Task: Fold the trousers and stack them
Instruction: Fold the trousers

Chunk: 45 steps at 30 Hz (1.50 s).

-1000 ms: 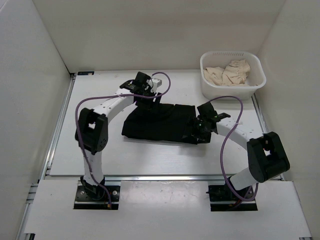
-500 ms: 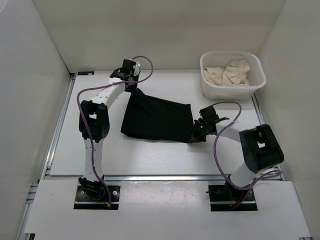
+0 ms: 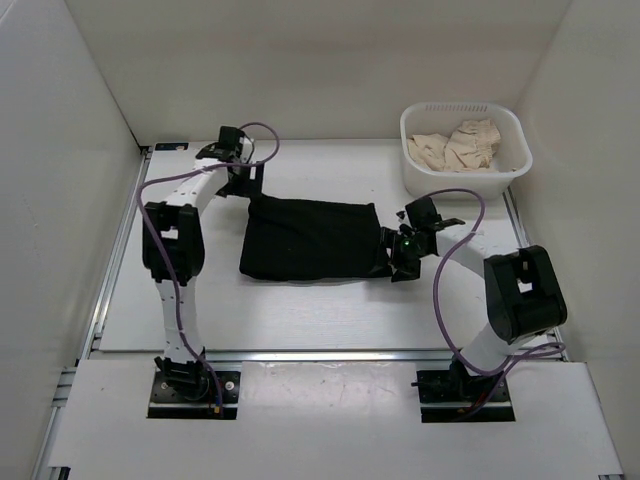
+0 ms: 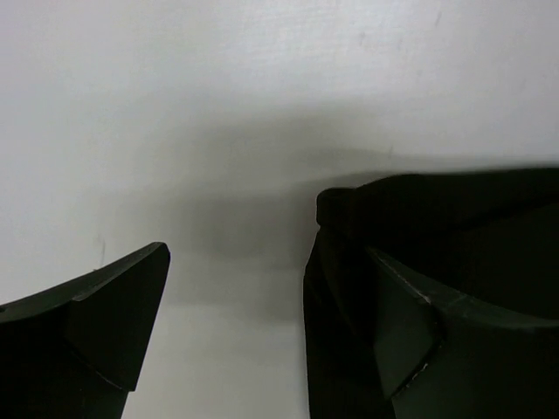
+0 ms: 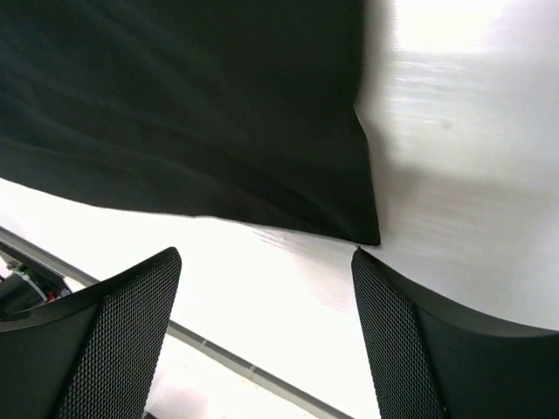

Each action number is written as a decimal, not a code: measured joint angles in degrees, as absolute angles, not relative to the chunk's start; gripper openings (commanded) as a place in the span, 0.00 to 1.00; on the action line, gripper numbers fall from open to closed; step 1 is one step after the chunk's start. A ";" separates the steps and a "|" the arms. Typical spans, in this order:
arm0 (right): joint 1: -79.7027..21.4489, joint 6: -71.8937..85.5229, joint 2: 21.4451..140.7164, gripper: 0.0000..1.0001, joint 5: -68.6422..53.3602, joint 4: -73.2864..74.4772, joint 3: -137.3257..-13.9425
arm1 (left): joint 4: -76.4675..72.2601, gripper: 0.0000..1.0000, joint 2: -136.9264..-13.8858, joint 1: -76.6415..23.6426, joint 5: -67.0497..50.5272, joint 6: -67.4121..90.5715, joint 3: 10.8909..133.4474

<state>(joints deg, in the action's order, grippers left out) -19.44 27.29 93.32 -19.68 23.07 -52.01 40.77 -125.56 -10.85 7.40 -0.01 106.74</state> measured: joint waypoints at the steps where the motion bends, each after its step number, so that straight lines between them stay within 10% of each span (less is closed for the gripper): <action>1: -18.90 26.98 92.90 0.84 -19.68 23.68 -52.10 | 41.52 1.00 -123.37 -9.82 5.78 -0.01 104.38; 10: -16.14 27.42 93.38 0.84 -20.12 21.98 -53.19 | 47.68 1.00 -105.36 -5.39 -6.68 0.01 84.23; 29: -16.19 29.26 99.92 0.83 -13.76 20.47 -60.86 | 45.98 1.00 -108.31 4.54 -4.08 0.01 97.34; 32: -16.19 28.93 102.04 0.75 -13.50 20.25 -64.42 | 48.64 1.00 -102.85 3.53 -7.55 -0.01 89.12; 40: -16.21 31.20 105.58 0.04 -16.49 15.55 -61.28 | 56.16 1.00 -99.22 -1.13 -21.54 0.03 65.65; 45: -17.04 35.77 103.00 0.00 -19.97 9.41 -54.85 | 55.81 1.00 -100.31 -3.40 -23.79 0.21 63.22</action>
<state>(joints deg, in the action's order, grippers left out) -17.04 35.77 103.00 -19.97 9.41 -54.85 55.81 -100.31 -3.40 -23.79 0.21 63.22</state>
